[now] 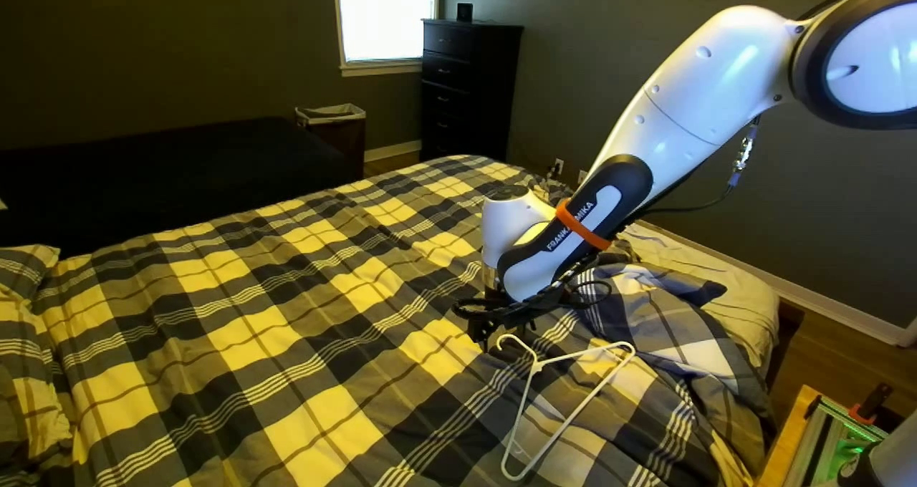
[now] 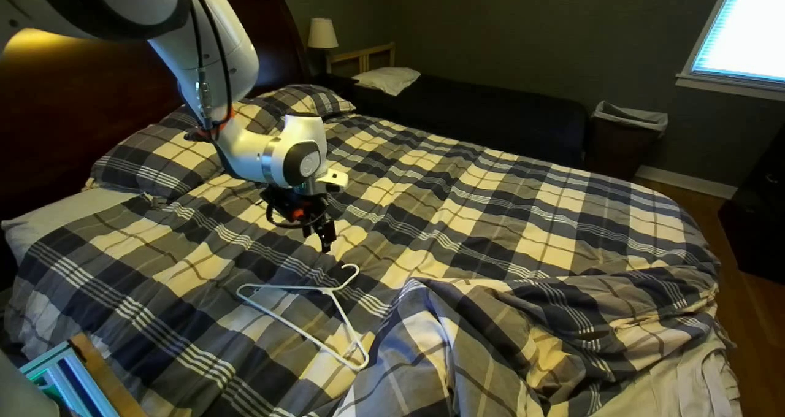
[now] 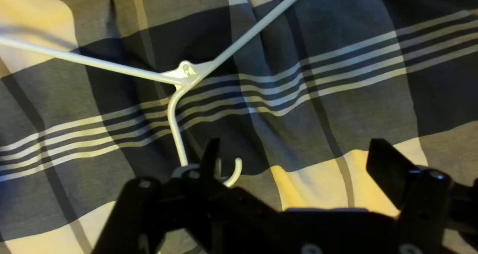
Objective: Move the hanger to the right, then cover the hanger with the blanket
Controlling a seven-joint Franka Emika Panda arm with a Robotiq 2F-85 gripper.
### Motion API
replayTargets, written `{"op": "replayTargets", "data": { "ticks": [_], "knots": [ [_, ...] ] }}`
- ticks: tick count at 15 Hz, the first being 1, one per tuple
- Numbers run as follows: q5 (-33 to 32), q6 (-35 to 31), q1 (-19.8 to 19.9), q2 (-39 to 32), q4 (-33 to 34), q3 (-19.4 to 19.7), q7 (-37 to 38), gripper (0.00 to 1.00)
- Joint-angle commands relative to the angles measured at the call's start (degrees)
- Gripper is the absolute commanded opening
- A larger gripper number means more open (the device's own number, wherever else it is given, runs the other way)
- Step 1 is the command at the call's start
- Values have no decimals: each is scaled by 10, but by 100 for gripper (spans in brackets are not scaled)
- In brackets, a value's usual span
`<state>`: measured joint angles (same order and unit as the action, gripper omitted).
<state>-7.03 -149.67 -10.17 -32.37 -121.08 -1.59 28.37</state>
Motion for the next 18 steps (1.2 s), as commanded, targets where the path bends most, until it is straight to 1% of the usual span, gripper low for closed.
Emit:
{"op": "replayTargets", "data": {
  "ticks": [1, 3, 8, 14, 18],
  "knots": [
    [71, -37, 23, -42, 8, -17, -66, 100],
    [105, -33, 32, -48, -2, -22, -84, 100],
    [158, -12, 40, -66, -3, -20, -87, 100],
    [201, -15, 49, -81, -8, -18, -81, 100],
    [216, -13, 53, -85, -14, -16, -81, 100]
  ]
}}
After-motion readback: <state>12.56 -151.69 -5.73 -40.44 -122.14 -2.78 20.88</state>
